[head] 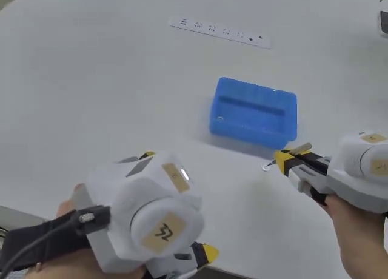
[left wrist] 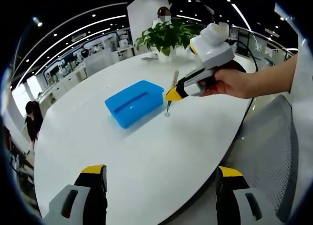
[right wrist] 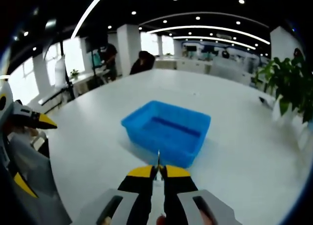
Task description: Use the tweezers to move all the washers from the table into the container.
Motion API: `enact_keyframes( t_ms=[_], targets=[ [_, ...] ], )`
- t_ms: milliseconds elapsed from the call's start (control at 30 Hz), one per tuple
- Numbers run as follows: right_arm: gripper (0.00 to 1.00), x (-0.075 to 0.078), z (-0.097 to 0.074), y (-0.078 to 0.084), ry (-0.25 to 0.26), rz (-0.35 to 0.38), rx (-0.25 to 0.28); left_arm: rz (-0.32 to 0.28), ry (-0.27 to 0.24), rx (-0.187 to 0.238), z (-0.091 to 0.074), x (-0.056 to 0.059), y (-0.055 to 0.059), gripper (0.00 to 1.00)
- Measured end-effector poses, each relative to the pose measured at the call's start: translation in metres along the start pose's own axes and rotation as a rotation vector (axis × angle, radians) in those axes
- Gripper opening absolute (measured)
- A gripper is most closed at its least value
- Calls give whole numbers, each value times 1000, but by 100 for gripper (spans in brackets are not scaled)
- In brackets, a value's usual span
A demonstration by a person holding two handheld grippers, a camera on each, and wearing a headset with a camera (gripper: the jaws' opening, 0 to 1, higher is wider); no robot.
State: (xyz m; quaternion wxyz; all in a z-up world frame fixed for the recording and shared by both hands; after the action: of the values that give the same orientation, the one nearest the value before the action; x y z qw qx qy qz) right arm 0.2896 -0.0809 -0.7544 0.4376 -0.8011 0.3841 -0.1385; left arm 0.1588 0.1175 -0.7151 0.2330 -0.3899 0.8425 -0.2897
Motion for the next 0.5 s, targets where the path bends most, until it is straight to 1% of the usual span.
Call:
enact_keyframes(
  t_ms=[233,333,400,500],
  targets=[
    [4,3,5,1,2,2,-17,-2,3,-5,1,0,0,95],
    [4,3,8,3,-7,9,-31,0,5,-7,1,0,1,95],
    [4,2,8,4,-4,0,-25,0,4,-8,2,-1,1,95],
    [3,2,8,4,-3,-39,-31,-1,-4,-4,2,-2,1,94]
  ],
)
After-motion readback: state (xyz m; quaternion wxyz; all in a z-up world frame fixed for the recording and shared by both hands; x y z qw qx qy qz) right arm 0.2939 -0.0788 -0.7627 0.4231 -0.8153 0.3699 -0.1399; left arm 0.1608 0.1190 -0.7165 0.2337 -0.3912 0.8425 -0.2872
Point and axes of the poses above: the centre of the closed fingertips' face, and the gripper's own axes: z roughly forward along the fingers, x roughly to its right, y roughly out of its underside, the point moved 9 cm from there along -z, roughly backward along the fingers, and after that the axes turned 5 degrees about -y, right-handed, at the moved point
